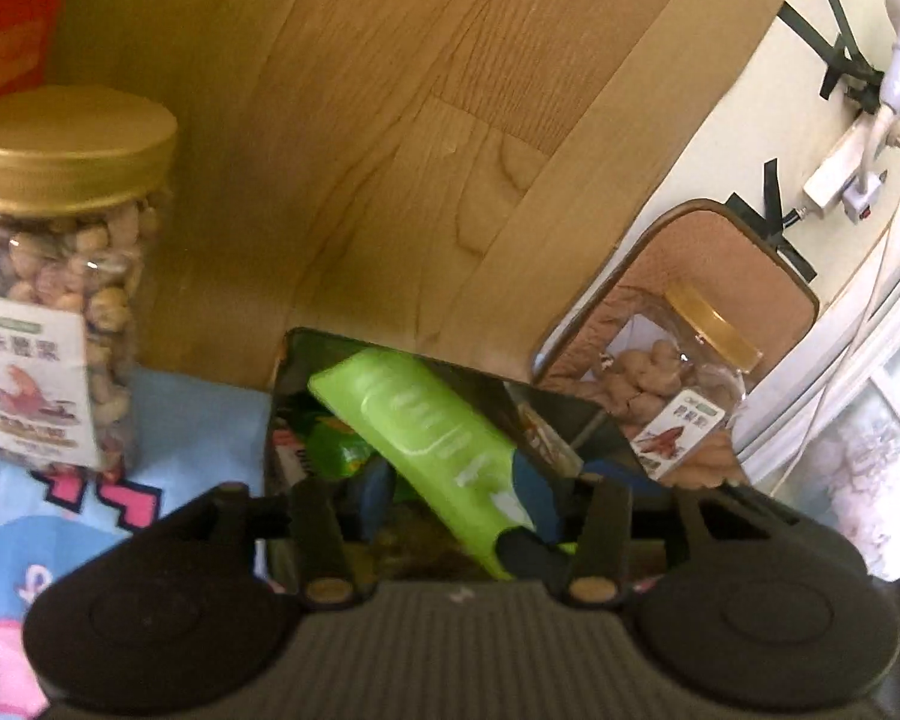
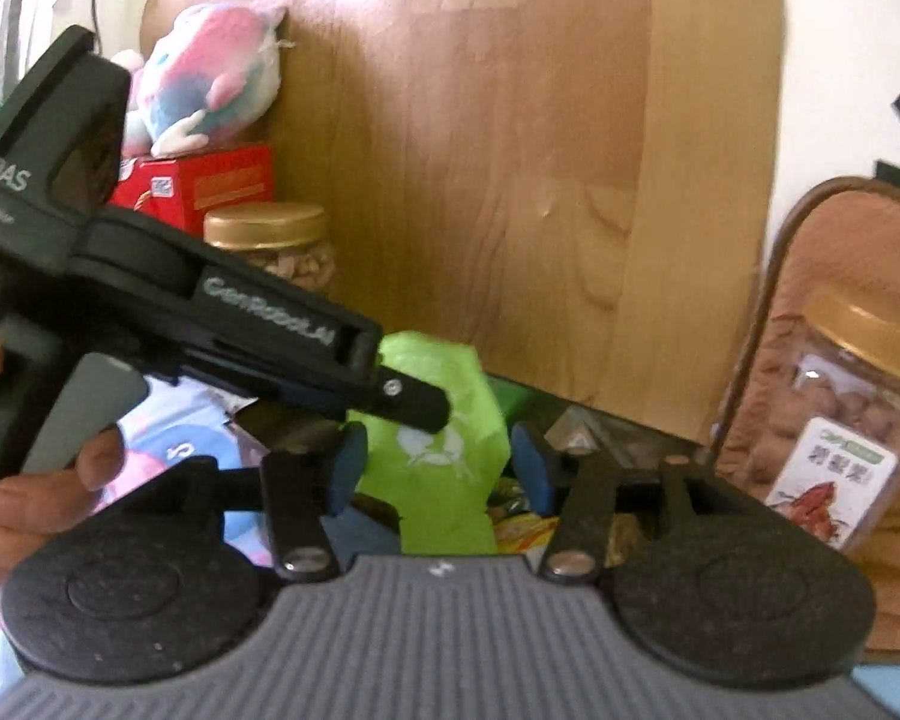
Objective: Organize snacks
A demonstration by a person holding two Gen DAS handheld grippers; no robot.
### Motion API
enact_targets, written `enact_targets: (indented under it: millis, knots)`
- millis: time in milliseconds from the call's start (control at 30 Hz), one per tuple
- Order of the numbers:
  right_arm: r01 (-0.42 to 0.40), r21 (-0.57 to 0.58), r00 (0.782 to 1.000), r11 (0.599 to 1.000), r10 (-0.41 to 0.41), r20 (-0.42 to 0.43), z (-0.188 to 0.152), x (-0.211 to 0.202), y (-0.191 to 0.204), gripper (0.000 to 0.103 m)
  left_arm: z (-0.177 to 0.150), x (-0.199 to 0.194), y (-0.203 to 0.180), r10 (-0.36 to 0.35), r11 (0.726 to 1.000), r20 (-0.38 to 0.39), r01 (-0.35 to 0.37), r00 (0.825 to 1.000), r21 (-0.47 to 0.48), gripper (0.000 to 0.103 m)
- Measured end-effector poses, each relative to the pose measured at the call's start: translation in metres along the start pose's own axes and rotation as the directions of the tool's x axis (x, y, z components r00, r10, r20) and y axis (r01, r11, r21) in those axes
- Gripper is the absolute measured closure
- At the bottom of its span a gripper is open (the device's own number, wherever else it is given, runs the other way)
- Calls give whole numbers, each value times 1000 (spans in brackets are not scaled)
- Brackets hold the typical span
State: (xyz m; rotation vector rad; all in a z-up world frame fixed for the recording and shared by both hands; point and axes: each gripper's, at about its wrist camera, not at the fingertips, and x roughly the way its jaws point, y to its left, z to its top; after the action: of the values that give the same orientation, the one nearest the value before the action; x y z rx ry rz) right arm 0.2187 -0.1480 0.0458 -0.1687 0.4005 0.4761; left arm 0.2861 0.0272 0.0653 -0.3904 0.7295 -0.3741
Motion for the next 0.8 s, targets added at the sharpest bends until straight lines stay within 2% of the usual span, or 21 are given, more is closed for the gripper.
enact_targets:
  millis: [133, 267, 467, 567, 633, 733, 800]
  knots:
    - [30, 26, 999, 999, -31, 43, -7, -14, 5, 46, -4, -19, -5, 12, 1000, 21, -12, 1000, 21, 51]
    - [39, 92, 997, 995, -45, 64, -17, -33, 5, 46, -15, -38, -15, 89, 992, 25, -90, 996, 83, 51]
    - [23, 294, 992, 956, -59, 115, -47, -82, 7, 46, -53, -76, -34, 144, 976, 62, -152, 988, 158, 51]
    - [55, 380, 991, 923, -98, 95, -67, -102, 12, 46, -81, -91, -44, 176, 960, 75, -188, 982, 207, 50]
    - [81, 434, 990, 897, -123, 69, -83, -116, 17, 46, -99, -100, -48, 186, 958, 74, -197, 980, 208, 50]
    - [87, 476, 992, 875, -119, 38, -99, -130, 24, 46, -124, -108, -52, 221, 949, 78, -232, 972, 212, 50]
    - [92, 488, 994, 868, -109, 7, -107, -135, 30, 46, -138, -113, -55, 260, 933, 94, -275, 961, 230, 42]
